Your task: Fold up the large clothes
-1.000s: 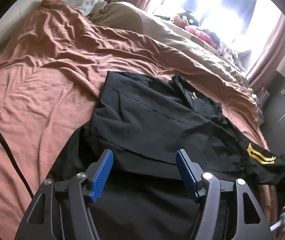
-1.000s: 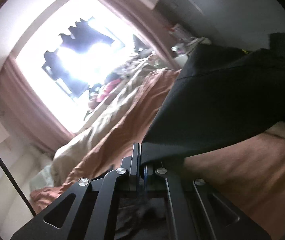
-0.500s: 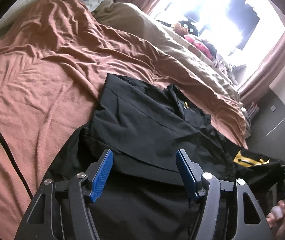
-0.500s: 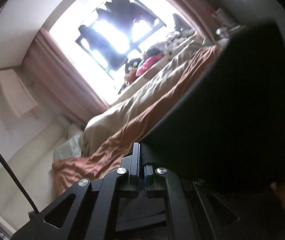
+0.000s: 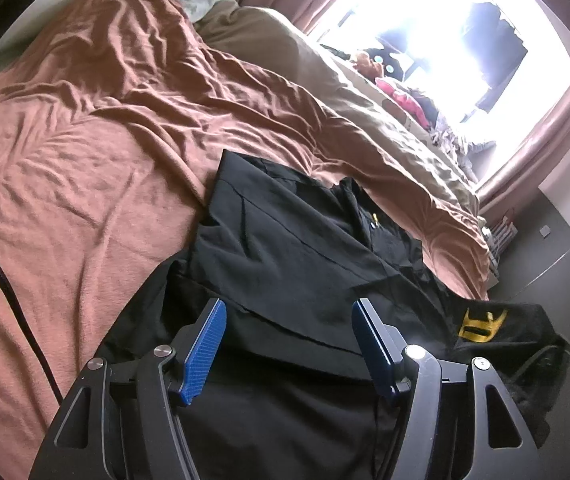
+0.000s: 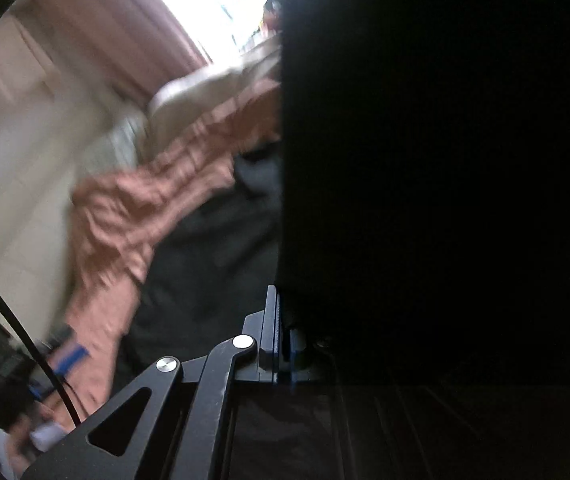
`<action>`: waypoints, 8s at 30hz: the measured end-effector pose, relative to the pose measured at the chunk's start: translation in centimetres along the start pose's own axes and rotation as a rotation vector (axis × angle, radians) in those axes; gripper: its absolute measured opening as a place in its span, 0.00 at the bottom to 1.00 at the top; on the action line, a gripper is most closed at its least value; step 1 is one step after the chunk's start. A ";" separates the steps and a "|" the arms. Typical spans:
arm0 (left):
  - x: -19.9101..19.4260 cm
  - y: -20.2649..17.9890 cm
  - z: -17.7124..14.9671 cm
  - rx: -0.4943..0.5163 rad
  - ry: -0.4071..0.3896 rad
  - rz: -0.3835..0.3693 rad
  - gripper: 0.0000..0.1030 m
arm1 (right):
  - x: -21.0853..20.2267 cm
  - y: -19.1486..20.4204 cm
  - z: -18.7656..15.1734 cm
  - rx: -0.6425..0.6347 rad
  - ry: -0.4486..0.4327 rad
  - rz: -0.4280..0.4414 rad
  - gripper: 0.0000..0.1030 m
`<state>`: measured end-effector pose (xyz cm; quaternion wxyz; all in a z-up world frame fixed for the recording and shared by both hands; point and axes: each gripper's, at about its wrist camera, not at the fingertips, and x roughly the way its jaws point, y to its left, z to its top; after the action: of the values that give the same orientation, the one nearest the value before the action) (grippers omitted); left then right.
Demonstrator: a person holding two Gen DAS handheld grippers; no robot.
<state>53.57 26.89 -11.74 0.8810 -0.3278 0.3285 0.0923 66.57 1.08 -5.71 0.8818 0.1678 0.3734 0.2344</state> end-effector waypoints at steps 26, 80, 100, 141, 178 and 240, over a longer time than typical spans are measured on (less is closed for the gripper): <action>0.5 -0.6 -0.4 0.033 0.008 0.022 0.65 | -13.2 -12.7 2.9 0.282 -0.064 0.021 0.75; -4.8 9.4 2.9 -0.273 -0.075 -0.017 0.65 | 5.5 15.8 -1.5 -0.270 0.133 0.122 0.10; -0.9 6.1 1.9 -0.130 0.051 0.031 0.65 | -5.3 -0.7 -0.5 0.114 -0.019 0.011 0.78; 9.1 -5.7 1.2 0.415 0.140 0.358 0.08 | -10.9 -22.2 -3.7 0.878 -0.191 0.133 0.36; 13.0 -3.8 0.1 0.443 0.288 0.341 0.32 | -6.1 -18.2 -1.0 0.597 -0.091 -0.077 0.43; -27.8 5.7 -19.0 0.334 0.000 0.123 0.96 | -35.1 -9.7 -26.3 -0.095 -0.204 -0.223 1.00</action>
<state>20.23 20.62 -7.76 0.9159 -0.1561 0.3587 0.0899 28.51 -22.78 -7.40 0.9425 0.1065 0.2868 0.1342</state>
